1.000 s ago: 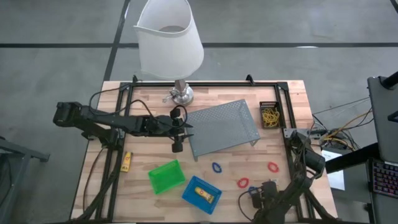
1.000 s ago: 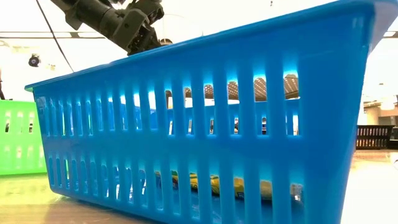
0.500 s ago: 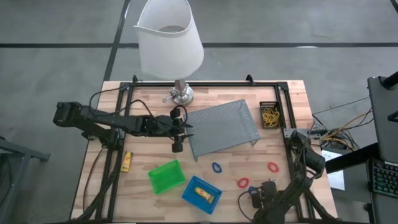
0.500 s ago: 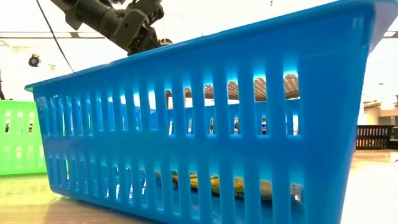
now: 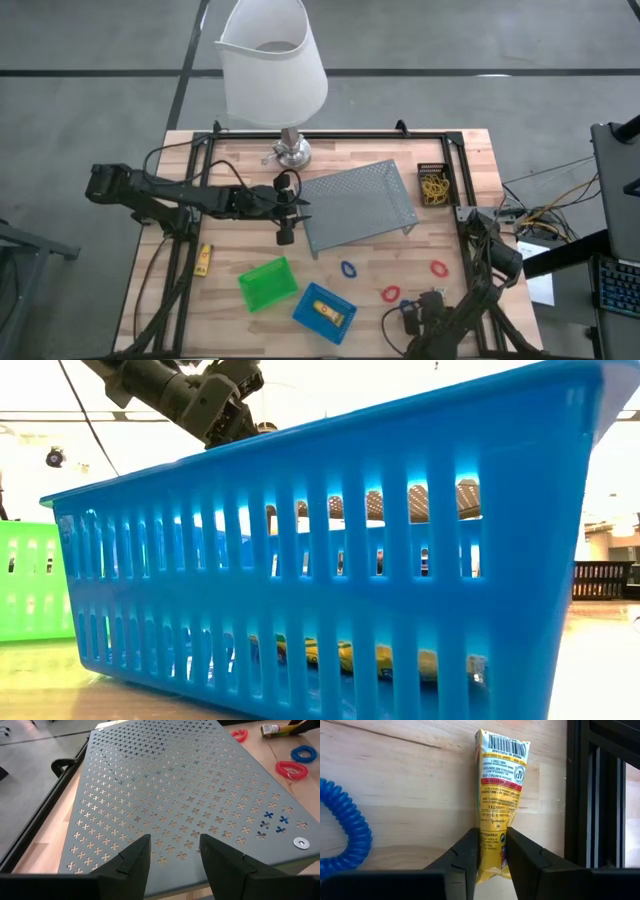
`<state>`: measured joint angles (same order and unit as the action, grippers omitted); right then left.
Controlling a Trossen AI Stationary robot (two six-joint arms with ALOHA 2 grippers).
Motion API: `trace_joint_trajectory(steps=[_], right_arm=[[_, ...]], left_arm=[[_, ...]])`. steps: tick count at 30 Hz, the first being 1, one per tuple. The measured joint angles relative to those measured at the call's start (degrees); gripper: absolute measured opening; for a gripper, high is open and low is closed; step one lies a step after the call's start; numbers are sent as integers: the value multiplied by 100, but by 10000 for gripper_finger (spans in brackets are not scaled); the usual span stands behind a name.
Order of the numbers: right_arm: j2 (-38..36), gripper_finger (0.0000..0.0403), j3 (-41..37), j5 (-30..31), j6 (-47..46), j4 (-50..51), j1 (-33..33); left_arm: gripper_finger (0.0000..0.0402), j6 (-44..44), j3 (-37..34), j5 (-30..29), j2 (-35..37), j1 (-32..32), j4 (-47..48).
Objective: Pick & Place Office Desk Supplies
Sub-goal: Put the crayon box into the blue basket
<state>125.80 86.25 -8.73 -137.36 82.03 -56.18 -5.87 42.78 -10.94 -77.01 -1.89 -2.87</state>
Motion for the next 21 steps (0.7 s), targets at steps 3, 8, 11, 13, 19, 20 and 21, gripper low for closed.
trace_joint_trajectory(steps=[3, 8, 11, 13, 19, 20, 21], right_arm=[[6, 82, 166, 0, 0, 254, 0], [-1, 83, 567, -3, 0, 804, -1], [-81, 82, 666, 56, -1, 800, -9], [-106, 80, 844, 233, 0, 776, -9], [-152, 67, 1373, 1413, 15, 798, -22], [-161, 66, 1465, 1735, 61, 794, -23], [-166, 65, 1545, 2090, 113, 795, -32]], left_arm=[[174, 0, 0, 2, 0, 0, 2], [174, -1, 0, 1, 0, -1, 2], [174, -1, 1, 2, 0, -1, 5], [174, -2, 0, 1, 0, -1, 14], [174, -2, 0, 0, 0, -1, 17], [174, -2, 0, 0, 0, -2, 17], [174, -2, 0, 1, 0, -2, 19]])
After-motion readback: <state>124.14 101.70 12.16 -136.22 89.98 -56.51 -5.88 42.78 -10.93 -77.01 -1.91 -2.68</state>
